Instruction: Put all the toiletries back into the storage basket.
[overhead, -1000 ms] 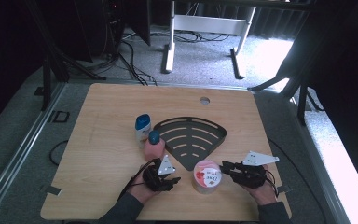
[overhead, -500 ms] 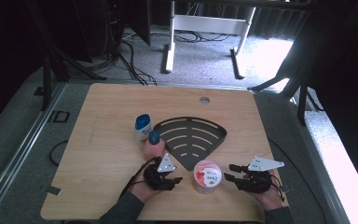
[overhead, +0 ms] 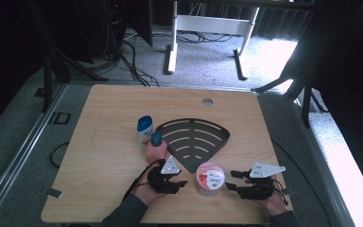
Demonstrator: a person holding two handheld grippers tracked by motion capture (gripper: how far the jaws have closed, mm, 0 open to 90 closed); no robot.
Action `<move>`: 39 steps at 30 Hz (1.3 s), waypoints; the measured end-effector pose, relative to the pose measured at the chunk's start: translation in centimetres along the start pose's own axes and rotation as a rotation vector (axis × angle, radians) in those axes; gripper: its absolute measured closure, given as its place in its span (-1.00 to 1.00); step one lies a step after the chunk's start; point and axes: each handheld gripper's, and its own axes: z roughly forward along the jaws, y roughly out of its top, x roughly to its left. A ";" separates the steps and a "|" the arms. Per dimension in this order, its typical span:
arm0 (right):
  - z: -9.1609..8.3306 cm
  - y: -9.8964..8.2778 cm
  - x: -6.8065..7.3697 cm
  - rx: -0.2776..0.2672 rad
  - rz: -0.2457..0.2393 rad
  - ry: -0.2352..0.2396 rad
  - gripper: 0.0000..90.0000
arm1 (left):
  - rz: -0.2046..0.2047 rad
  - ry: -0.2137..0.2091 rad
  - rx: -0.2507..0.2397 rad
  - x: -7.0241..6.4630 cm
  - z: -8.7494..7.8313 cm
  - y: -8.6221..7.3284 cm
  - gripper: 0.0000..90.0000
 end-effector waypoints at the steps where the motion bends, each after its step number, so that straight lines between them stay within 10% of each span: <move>1: 0.1 0.0 0.0 0.003 -0.003 0.004 0.02 | -0.001 -0.003 -0.003 0.0 0.1 0.1 0.13; 39: 2.4 0.1 1.2 0.075 -0.101 0.060 -0.33 | 0.102 -0.107 -0.053 -1.7 2.3 1.5 -0.25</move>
